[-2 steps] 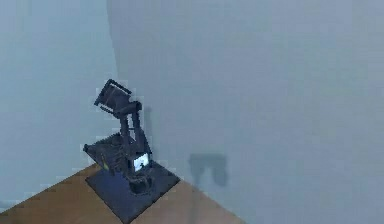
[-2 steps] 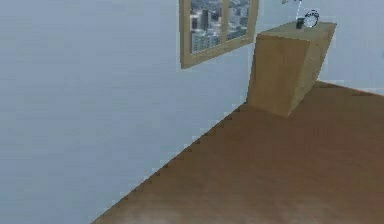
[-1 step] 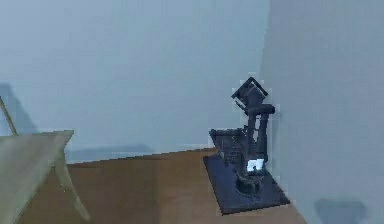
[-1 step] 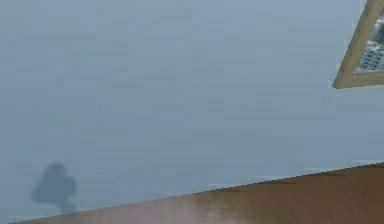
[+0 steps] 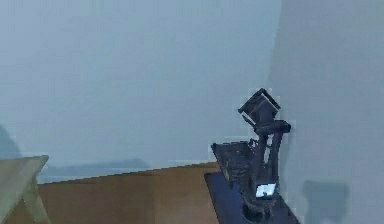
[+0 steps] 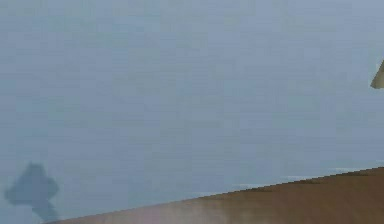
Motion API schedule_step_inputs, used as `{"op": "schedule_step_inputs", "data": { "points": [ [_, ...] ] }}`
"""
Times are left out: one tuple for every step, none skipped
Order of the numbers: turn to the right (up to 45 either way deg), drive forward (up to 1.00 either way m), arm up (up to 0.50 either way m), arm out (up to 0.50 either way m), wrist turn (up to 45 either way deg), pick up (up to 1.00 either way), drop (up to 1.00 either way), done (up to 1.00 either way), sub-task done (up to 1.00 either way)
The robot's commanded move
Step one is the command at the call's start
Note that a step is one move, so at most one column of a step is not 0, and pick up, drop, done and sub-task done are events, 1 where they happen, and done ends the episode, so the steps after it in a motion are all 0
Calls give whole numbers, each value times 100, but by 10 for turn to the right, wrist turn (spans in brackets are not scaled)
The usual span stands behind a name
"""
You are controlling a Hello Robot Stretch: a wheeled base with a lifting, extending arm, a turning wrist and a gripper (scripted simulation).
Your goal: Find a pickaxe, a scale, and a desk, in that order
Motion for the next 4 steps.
{"op": "schedule_step_inputs", "data": {
  "points": [
    [180, 0, 0, 0, 0, 0, 0, 0, 0],
    [0, 0, 0, 0, 0, 0, 0, 0, 100],
    [450, 0, 0, 0, 0, 0, 0, 0, 0],
    [450, 0, 0, 0, 0, 0, 0, 0, 0]
  ]
}}
